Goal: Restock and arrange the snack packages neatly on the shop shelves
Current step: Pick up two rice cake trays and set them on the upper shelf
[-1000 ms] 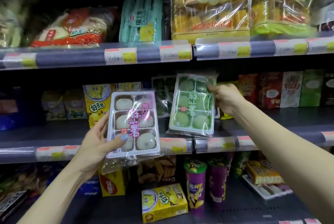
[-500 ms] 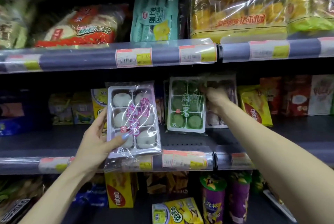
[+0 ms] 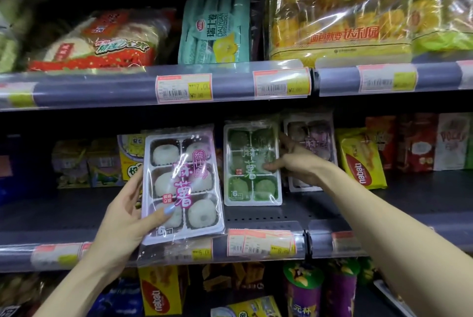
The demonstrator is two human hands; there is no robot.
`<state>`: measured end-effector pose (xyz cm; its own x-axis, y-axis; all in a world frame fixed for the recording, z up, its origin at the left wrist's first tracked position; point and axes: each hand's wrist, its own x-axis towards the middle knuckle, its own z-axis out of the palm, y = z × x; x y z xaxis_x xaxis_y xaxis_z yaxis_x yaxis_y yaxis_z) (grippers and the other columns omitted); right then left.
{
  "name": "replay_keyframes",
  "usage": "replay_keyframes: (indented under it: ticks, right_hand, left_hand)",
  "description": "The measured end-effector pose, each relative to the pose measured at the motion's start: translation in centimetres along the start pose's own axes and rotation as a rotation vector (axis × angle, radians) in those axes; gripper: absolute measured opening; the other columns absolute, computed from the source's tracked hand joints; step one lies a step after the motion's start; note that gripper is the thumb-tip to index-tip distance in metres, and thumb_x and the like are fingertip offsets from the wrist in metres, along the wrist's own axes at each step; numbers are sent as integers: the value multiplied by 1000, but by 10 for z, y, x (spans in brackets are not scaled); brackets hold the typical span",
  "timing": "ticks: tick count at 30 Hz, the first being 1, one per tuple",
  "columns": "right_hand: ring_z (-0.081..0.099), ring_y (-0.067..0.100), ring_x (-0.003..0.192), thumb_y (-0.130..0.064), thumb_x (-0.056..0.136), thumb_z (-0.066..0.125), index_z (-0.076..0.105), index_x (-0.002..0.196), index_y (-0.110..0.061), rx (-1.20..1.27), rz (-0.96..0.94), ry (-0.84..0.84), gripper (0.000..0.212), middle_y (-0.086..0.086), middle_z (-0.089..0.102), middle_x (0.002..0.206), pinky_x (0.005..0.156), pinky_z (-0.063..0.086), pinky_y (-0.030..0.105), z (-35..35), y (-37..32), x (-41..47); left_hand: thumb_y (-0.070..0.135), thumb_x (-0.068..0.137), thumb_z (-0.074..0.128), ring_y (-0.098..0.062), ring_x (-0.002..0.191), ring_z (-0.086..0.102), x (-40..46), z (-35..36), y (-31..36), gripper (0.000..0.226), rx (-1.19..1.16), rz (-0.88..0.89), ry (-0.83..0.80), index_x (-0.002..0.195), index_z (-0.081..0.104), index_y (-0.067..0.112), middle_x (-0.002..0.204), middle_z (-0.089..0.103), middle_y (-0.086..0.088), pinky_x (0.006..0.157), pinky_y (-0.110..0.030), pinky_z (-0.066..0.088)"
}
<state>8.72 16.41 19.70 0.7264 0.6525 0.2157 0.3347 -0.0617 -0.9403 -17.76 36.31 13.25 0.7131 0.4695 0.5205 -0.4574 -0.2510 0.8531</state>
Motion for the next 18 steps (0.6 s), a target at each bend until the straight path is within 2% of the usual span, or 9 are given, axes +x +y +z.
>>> replay_keyframes:
  ticks: [1,2,5,8,13,16,18]
  right_hand:
    - [59,16,109,-6,58,86,33,140,-41,-40,9,-2,104,-6,61,121,99,46,31,0,1,1]
    - [57,15,108,-2,62,84,31,140,-43,-35,2,13,103,-7,58,123,97,46,29,1,-1,-2]
    - [51,11,103,7,72,75,29,148,-24,-81,-78,88,94,-3,55,124,85,45,18,6,-5,-4]
    - [52,12,105,1,72,78,34,145,-18,-187,-162,165,88,0,57,125,74,43,13,13,-5,1]
    - [52,23,122,-9,75,78,39,141,-13,-345,-218,265,76,5,56,130,90,42,21,20,1,17]
    - [56,32,116,-10,77,75,42,135,-9,-470,-229,336,67,14,59,126,89,48,30,24,6,27]
    - [58,35,112,-10,78,73,38,137,-7,-548,-230,370,68,18,61,123,84,48,31,27,7,31]
  left_hand:
    - [43,39,96,-21,127,53,0,0,0,117,2,2,0,141,40,40,140,53,6,106,-55,39]
    - [43,39,96,-22,127,53,0,0,0,116,3,2,-1,141,40,41,140,53,6,106,-55,39]
    - [43,40,95,-21,127,53,0,0,0,114,-1,8,-4,140,42,41,139,55,7,106,-54,39]
    - [45,37,95,-17,126,54,-1,2,2,116,-1,28,-5,140,42,40,138,55,11,107,-51,38]
    - [41,40,94,-16,124,55,-2,3,3,113,-6,25,-5,140,42,39,137,56,12,106,-51,39]
    - [39,42,93,-15,124,56,-3,3,3,110,9,19,1,139,42,40,136,57,11,106,-49,40]
    - [43,40,94,-13,123,56,-3,4,4,113,19,22,-1,141,41,39,136,57,12,104,-45,44]
